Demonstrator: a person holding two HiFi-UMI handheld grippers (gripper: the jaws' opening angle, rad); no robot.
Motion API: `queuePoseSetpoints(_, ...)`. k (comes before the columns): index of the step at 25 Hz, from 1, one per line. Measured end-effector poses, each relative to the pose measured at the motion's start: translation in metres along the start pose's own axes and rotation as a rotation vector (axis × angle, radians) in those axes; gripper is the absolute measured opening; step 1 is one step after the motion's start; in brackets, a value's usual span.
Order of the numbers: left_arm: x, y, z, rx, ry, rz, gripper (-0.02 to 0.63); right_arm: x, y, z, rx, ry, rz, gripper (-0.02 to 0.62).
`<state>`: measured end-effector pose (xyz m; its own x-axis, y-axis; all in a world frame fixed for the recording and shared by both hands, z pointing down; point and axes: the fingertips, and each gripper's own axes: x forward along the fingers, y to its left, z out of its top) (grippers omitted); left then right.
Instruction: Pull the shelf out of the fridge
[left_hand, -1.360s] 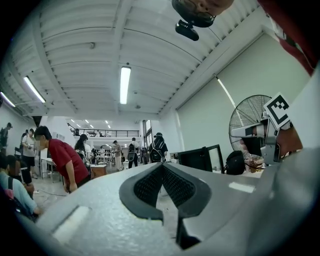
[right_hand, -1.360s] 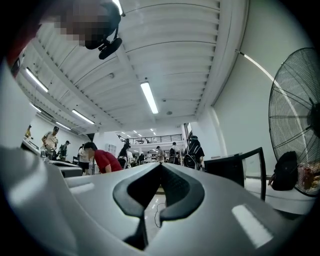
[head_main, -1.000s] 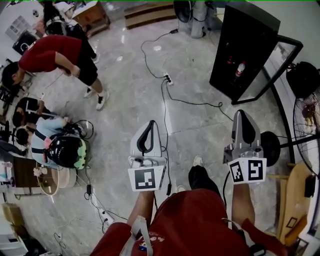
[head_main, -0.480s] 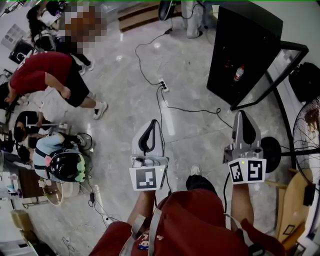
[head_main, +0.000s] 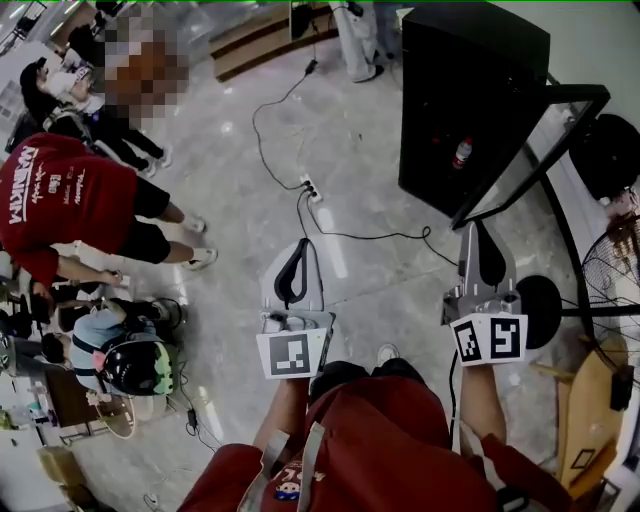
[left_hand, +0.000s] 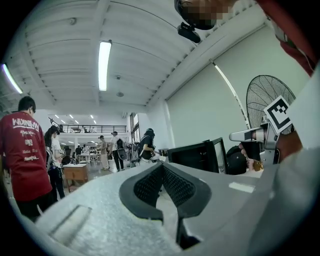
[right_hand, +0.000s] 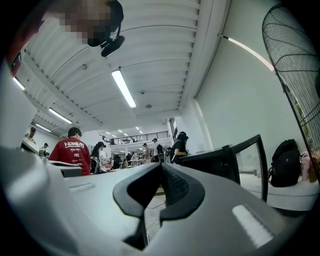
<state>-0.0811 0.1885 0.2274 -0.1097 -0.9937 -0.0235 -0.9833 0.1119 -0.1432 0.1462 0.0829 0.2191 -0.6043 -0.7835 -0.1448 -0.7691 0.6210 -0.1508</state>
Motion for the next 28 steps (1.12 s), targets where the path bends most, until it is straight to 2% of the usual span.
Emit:
queuePoseSetpoints(9, 0.073, 0.02, -0.013, -0.019, -0.029, -0.084, -0.003, 0.055, -0.01, -0.015, -0.025, 0.002, -0.067, -0.002)
queuePoseSetpoints(20, 0.199, 0.109, -0.051, -0.047, -0.007, -0.183, -0.003, 0.189, 0.003, -0.049, -0.059, 0.034, -0.191, -0.002)
queuePoseSetpoints(28, 0.274, 0.131, -0.072, -0.068, 0.003, -0.271, -0.003, 0.245, -0.003, -0.068, -0.083, 0.07, -0.267, -0.002)
